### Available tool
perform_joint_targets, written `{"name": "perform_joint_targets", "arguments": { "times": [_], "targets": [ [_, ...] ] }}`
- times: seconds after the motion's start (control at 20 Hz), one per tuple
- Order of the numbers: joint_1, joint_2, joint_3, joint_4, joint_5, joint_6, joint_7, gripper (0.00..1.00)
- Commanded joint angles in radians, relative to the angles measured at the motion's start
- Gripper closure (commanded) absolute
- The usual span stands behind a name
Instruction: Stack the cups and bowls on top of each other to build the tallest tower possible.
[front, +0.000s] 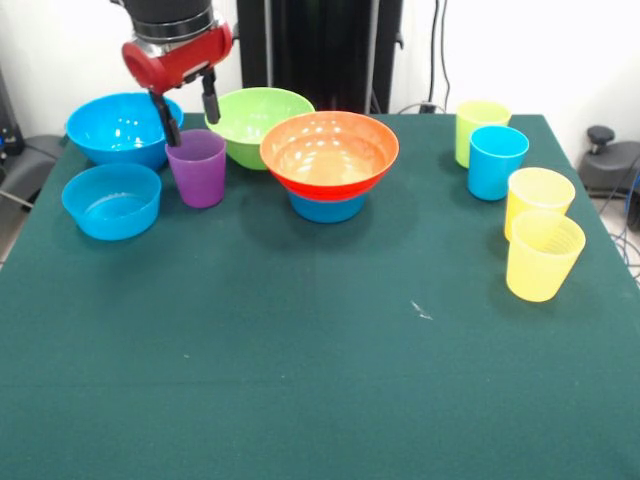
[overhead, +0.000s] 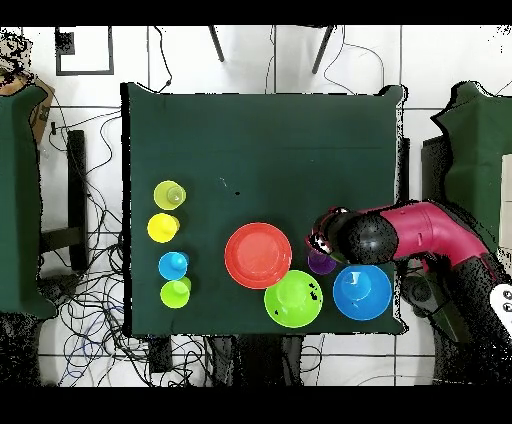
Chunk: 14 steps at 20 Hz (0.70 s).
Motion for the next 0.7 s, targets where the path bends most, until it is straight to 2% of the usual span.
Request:
{"name": "perform_joint_targets", "arguments": {
  "times": [0.05,0.7],
  "targets": [
    [0.025,0.048,-0.025,-0.055,-0.099,0.083,-0.337,0.0],
    [0.033,0.049,-0.031,-0.049,-0.099,0.073,-0.317,0.0]
  ]
}}
